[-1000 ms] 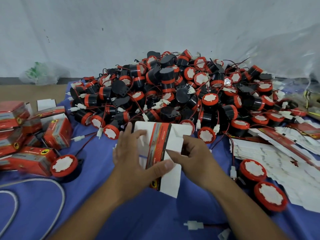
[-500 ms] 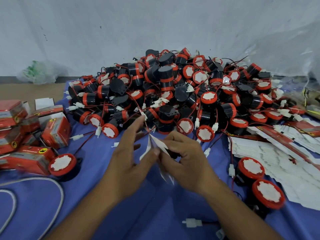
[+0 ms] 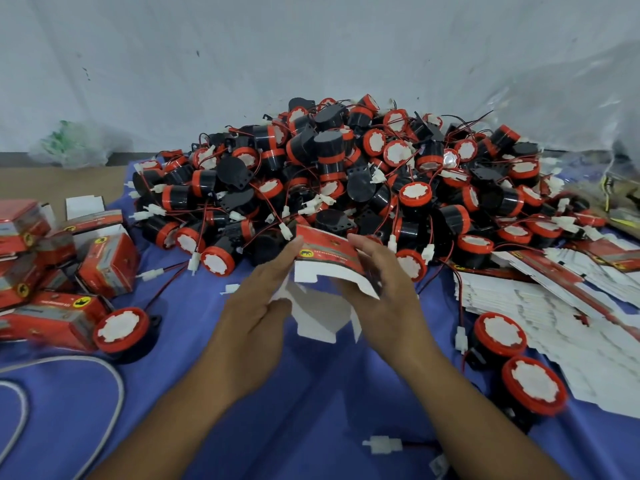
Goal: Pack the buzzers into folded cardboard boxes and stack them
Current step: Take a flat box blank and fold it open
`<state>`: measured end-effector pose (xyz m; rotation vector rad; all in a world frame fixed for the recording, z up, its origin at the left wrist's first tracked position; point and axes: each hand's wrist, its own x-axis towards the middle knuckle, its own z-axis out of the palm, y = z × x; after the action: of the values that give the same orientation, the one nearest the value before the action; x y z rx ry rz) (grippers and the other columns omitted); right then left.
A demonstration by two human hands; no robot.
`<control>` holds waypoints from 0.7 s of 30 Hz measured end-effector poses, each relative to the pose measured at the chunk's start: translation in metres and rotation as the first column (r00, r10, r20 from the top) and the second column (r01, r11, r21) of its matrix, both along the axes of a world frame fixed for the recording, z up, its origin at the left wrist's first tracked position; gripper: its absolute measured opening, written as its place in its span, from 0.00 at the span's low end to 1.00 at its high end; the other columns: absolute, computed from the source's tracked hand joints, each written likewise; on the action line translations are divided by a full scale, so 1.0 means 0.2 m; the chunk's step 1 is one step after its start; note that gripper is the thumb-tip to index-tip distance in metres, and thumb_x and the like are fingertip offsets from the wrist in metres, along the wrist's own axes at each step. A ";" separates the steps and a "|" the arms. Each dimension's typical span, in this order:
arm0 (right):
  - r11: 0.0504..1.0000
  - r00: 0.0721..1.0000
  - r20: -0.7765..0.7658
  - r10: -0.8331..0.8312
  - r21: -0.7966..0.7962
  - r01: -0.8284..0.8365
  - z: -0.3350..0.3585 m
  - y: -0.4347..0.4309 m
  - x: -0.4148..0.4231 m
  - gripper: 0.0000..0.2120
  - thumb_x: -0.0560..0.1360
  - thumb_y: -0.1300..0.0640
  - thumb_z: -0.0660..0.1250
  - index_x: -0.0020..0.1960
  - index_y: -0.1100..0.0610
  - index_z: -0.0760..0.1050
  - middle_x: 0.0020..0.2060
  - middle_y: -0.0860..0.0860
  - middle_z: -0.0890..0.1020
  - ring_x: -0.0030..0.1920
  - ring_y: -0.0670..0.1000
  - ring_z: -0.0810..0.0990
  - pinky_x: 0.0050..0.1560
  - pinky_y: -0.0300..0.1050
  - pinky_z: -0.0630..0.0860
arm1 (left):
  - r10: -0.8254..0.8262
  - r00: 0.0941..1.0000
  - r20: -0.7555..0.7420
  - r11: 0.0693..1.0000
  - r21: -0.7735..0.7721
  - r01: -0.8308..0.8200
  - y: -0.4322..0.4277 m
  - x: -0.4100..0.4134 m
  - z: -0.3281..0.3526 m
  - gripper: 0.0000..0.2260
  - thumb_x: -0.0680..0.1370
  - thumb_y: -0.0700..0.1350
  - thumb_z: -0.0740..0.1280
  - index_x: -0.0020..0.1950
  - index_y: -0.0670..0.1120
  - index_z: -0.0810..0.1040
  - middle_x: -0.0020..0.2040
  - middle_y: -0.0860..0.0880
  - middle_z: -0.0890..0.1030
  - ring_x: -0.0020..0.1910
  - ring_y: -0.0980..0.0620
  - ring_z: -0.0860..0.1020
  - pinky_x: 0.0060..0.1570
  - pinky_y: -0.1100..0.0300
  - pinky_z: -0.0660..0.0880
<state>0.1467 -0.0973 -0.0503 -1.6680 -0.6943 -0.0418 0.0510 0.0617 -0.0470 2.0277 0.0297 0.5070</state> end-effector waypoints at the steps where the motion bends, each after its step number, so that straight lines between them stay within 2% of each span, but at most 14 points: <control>1: 0.994 0.985 -0.141 0.099 0.069 -0.090 0.01 0.00 0.00 0.19 0.76 0.52 0.72 0.64 0.41 0.73 0.61 0.42 0.76 0.60 0.38 0.76 0.58 0.37 0.73 | -0.036 0.999 -0.020 0.999 -0.031 0.035 -0.01 0.01 0.00 0.31 0.79 0.38 0.58 0.70 0.73 0.63 0.71 0.70 0.69 0.72 0.66 0.64 0.70 0.59 0.67; 2: 0.982 0.955 -0.248 0.165 0.130 -0.136 0.01 0.00 0.00 0.19 0.76 0.53 0.71 0.65 0.42 0.74 0.62 0.42 0.77 0.61 0.40 0.77 0.59 0.40 0.74 | -0.079 0.996 -0.038 0.995 -0.068 0.077 -0.02 0.01 0.01 0.30 0.76 0.42 0.58 0.70 0.74 0.65 0.70 0.67 0.70 0.70 0.64 0.65 0.67 0.57 0.70; 5: 0.955 0.899 -0.367 0.238 0.258 -0.148 0.02 0.02 0.00 0.15 0.71 0.55 0.67 0.57 0.48 0.81 0.58 0.47 0.81 0.60 0.50 0.80 0.60 0.53 0.76 | -0.266 0.964 -0.014 0.945 -0.199 0.258 -0.03 -0.01 0.01 0.23 0.74 0.49 0.62 0.67 0.69 0.68 0.65 0.66 0.73 0.64 0.63 0.72 0.58 0.67 0.72; 8: 0.934 0.850 -0.436 0.295 0.320 -0.160 0.03 0.02 -0.02 0.09 0.70 0.55 0.67 0.47 0.49 0.83 0.55 0.56 0.83 0.58 0.62 0.80 0.59 0.64 0.75 | -0.353 0.935 -0.021 0.900 -0.279 0.334 0.00 -0.02 0.00 0.22 0.73 0.59 0.69 0.66 0.63 0.68 0.61 0.55 0.76 0.59 0.49 0.76 0.56 0.56 0.77; 10: 0.942 0.843 -0.449 0.295 0.284 -0.179 0.03 0.02 -0.03 0.08 0.69 0.55 0.67 0.46 0.49 0.83 0.54 0.59 0.82 0.56 0.65 0.80 0.58 0.66 0.75 | -0.354 0.934 -0.040 0.893 -0.310 0.325 0.01 -0.01 0.00 0.24 0.70 0.64 0.72 0.62 0.62 0.69 0.54 0.54 0.78 0.51 0.51 0.79 0.49 0.57 0.78; 12: 0.940 0.838 -0.442 0.321 0.253 -0.227 0.01 0.03 -0.04 0.09 0.69 0.55 0.68 0.48 0.51 0.82 0.50 0.57 0.83 0.52 0.61 0.80 0.57 0.66 0.75 | -0.283 0.958 -0.044 0.924 -0.280 0.260 0.00 0.00 0.00 0.21 0.69 0.62 0.74 0.56 0.60 0.70 0.44 0.56 0.79 0.41 0.56 0.79 0.41 0.60 0.77; 13: 0.928 0.827 -0.430 0.362 0.248 -0.278 0.01 0.04 -0.05 0.11 0.69 0.55 0.69 0.51 0.52 0.81 0.50 0.55 0.82 0.52 0.56 0.81 0.55 0.62 0.76 | -0.226 0.974 -0.031 0.936 -0.283 0.208 -0.01 0.01 0.00 0.17 0.69 0.59 0.74 0.52 0.59 0.71 0.40 0.53 0.78 0.39 0.55 0.78 0.39 0.59 0.76; 15: 0.888 0.795 -0.396 0.460 0.215 -0.406 0.02 0.03 -0.05 0.19 0.68 0.50 0.71 0.58 0.52 0.79 0.55 0.50 0.81 0.54 0.48 0.80 0.53 0.44 0.76 | -0.102 0.995 0.011 0.928 -0.359 0.100 -0.02 0.03 -0.01 0.09 0.71 0.51 0.72 0.47 0.57 0.74 0.38 0.49 0.80 0.39 0.51 0.79 0.40 0.52 0.76; 16: 0.868 0.776 -0.391 0.495 0.184 -0.460 0.02 0.02 -0.05 0.23 0.68 0.48 0.70 0.62 0.50 0.78 0.57 0.48 0.80 0.55 0.45 0.80 0.54 0.41 0.75 | -0.056 0.998 0.024 0.900 -0.431 0.061 -0.01 0.04 -0.01 0.07 0.71 0.48 0.71 0.46 0.57 0.76 0.39 0.47 0.81 0.41 0.49 0.80 0.42 0.49 0.76; 19: 0.852 0.799 -0.342 0.495 0.008 -0.524 0.03 -0.01 -0.03 0.28 0.67 0.44 0.75 0.66 0.40 0.75 0.58 0.42 0.76 0.53 0.41 0.79 0.54 0.41 0.76 | 0.006 1.000 0.007 0.817 -0.577 -0.001 0.05 0.03 -0.01 0.09 0.73 0.42 0.71 0.51 0.53 0.80 0.44 0.42 0.81 0.45 0.42 0.80 0.49 0.42 0.75; 21: 0.862 0.825 -0.319 0.467 -0.046 -0.505 0.03 -0.01 -0.02 0.29 0.66 0.43 0.78 0.65 0.38 0.74 0.59 0.46 0.78 0.53 0.46 0.81 0.55 0.45 0.79 | -0.009 1.000 -0.008 0.832 -0.555 0.003 0.07 0.03 -0.01 0.10 0.73 0.44 0.69 0.53 0.53 0.80 0.46 0.41 0.81 0.47 0.42 0.79 0.52 0.41 0.75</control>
<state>0.1432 -0.1001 -0.0436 -1.5260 -0.8852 0.6248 0.0563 0.0757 -0.0498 1.4531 0.1599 0.4226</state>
